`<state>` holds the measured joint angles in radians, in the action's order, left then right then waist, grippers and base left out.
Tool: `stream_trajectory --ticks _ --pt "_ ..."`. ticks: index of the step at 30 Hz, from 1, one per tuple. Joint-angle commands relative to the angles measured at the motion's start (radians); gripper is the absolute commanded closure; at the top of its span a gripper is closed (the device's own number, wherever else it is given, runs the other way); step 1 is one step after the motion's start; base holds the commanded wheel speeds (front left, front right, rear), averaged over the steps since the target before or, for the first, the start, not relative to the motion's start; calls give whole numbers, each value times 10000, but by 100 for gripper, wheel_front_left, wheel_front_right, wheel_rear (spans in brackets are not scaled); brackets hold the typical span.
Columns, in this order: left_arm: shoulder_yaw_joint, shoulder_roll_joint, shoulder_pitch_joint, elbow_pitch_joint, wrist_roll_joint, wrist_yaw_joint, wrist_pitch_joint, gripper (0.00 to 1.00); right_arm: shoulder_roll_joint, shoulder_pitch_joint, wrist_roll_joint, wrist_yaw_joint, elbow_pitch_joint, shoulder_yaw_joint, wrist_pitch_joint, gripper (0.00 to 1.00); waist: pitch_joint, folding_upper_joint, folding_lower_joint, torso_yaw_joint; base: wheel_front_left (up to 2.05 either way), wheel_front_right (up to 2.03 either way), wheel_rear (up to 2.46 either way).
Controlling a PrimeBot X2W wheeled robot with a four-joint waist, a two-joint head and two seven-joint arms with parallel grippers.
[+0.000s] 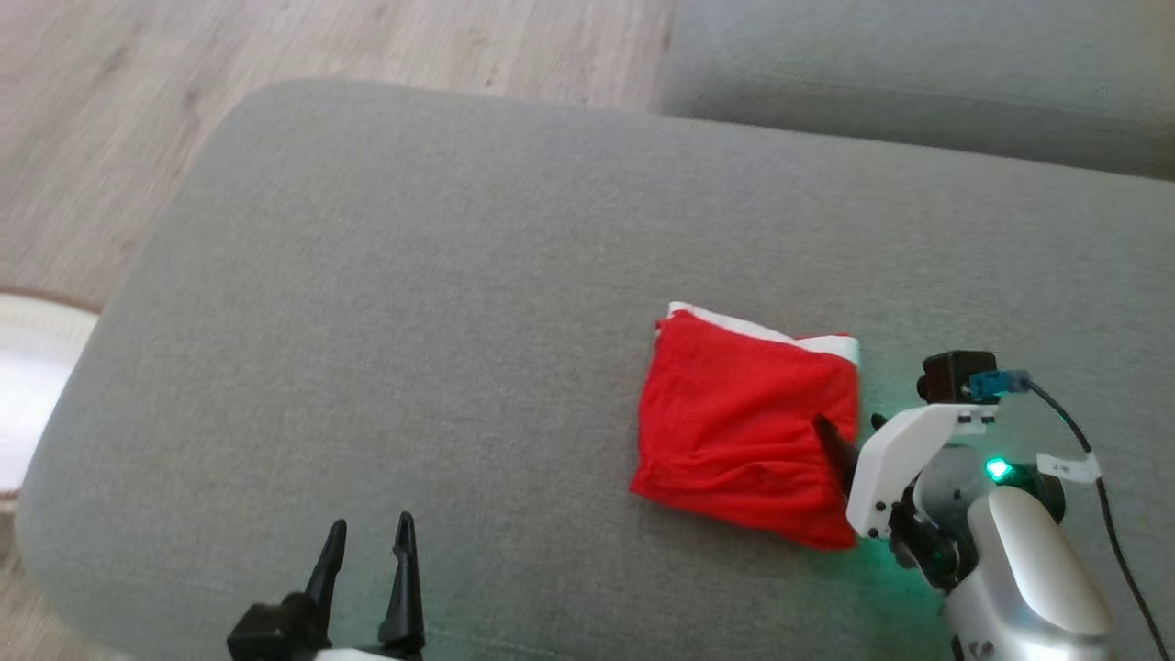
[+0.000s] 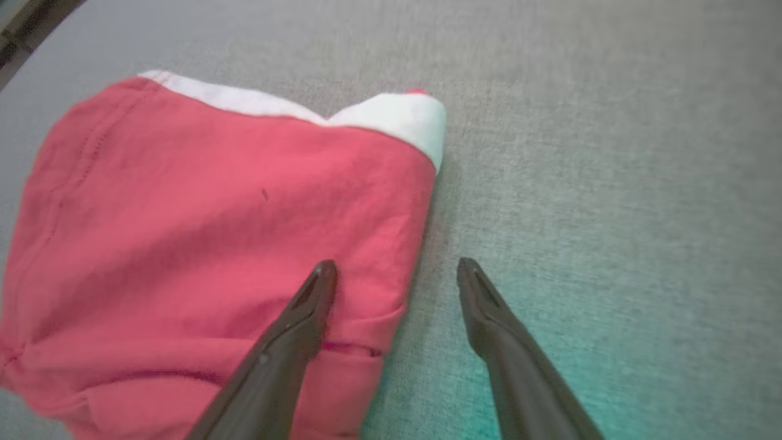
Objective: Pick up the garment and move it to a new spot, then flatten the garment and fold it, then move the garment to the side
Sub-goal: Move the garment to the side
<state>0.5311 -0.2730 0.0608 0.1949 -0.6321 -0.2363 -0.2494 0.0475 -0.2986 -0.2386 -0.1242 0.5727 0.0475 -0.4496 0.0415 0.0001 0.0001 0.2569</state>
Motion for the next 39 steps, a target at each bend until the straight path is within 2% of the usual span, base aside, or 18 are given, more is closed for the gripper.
stream_trajectory --ticks 1,3,4,7,10,14,22,27,34,39 --pt "-417 -9 -579 -194 117 36 -123 0 28 -472 -81 -65 -164 179 -109 0 193 -1 -1 184 0 0 0" --pt "-445 46 -580 -223 182 50 -123 0 28 -570 -197 -65 93 212 -248 2 287 -1 -1 226 0 0 0" --pt "-454 61 -574 -241 213 48 -123 0 28 -621 -251 -65 201 241 -276 47 330 -1 -1 222 0 0 0" --pt "-483 83 -635 -213 294 151 -123 0 28 -791 -374 -65 382 463 -214 100 475 -1 -1 103 0 0 0" --pt "-474 136 -734 -257 399 210 -123 0 28 -990 -567 -65 310 792 30 100 619 -1 -1 -214 0 0 0" --pt "-442 179 -862 -402 533 236 -123 0 140 -1310 -397 -65 -19 951 366 100 832 -1 -1 -984 0 0 0" --pt "-359 266 -1439 -650 772 357 -119 0 1375 -1544 -157 -65 -1173 650 376 100 1546 -1 -1 -3009 0 0 0" --pt "-292 147 -1878 -867 979 356 3 0 1792 -1613 -203 -65 -1891 292 239 100 2116 -1 -1 -4269 0 0 0" --pt "-169 -58 -2333 -1095 1209 368 308 0 1725 -1759 -248 -65 -2252 -7 356 100 2566 -1 -1 -5279 0 0 0" --pt "-99 -258 -2448 -1358 1346 296 574 0 1461 -1971 -153 -65 -2224 -162 567 100 2771 -1 -1 -5702 0 0 0"
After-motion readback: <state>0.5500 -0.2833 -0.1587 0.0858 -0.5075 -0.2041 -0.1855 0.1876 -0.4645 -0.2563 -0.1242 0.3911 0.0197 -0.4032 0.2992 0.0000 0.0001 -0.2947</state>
